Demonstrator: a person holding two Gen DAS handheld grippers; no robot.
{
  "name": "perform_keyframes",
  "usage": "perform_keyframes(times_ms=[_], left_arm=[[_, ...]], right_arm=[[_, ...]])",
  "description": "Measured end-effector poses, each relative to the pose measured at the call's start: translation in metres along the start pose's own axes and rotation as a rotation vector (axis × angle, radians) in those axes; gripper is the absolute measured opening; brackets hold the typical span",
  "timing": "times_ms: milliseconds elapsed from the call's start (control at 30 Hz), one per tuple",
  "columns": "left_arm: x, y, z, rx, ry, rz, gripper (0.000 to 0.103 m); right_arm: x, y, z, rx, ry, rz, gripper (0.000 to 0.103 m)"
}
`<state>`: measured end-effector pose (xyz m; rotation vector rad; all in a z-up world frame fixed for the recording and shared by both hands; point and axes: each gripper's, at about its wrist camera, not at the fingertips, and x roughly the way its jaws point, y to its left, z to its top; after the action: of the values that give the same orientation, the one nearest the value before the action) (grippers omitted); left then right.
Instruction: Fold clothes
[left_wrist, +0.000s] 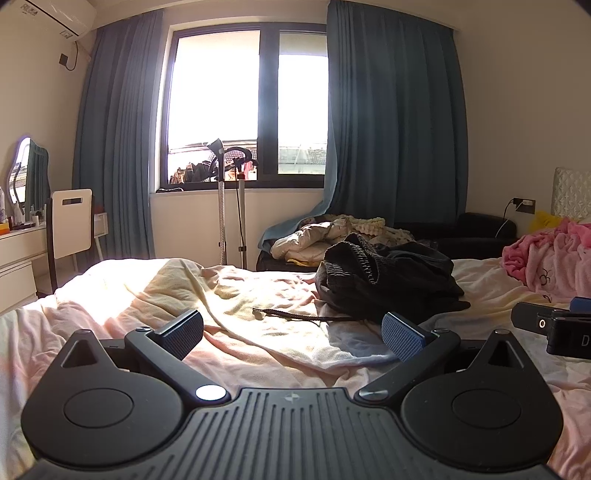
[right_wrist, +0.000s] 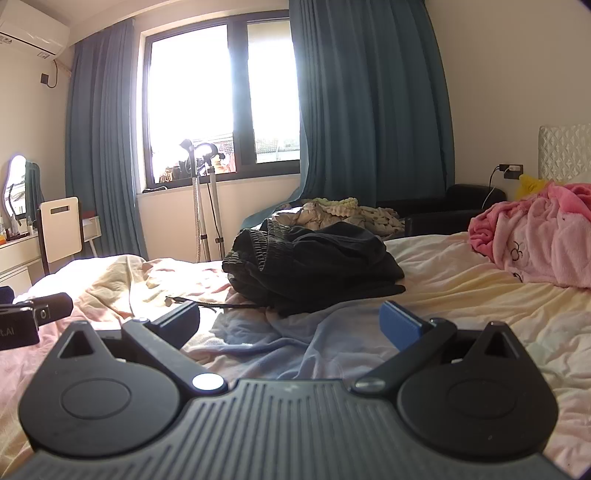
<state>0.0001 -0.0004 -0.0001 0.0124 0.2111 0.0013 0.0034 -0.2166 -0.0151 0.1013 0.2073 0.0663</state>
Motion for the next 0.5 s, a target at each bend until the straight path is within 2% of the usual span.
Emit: perform_keyframes(times_ms=[500], left_arm=[[0.0013,-0.01,-0.0057,0.009,-0.009,0.007,0.103]], right_arm=[[0.0003,0.0016,-0.0032,-0.006,0.004,-0.005,0.103]])
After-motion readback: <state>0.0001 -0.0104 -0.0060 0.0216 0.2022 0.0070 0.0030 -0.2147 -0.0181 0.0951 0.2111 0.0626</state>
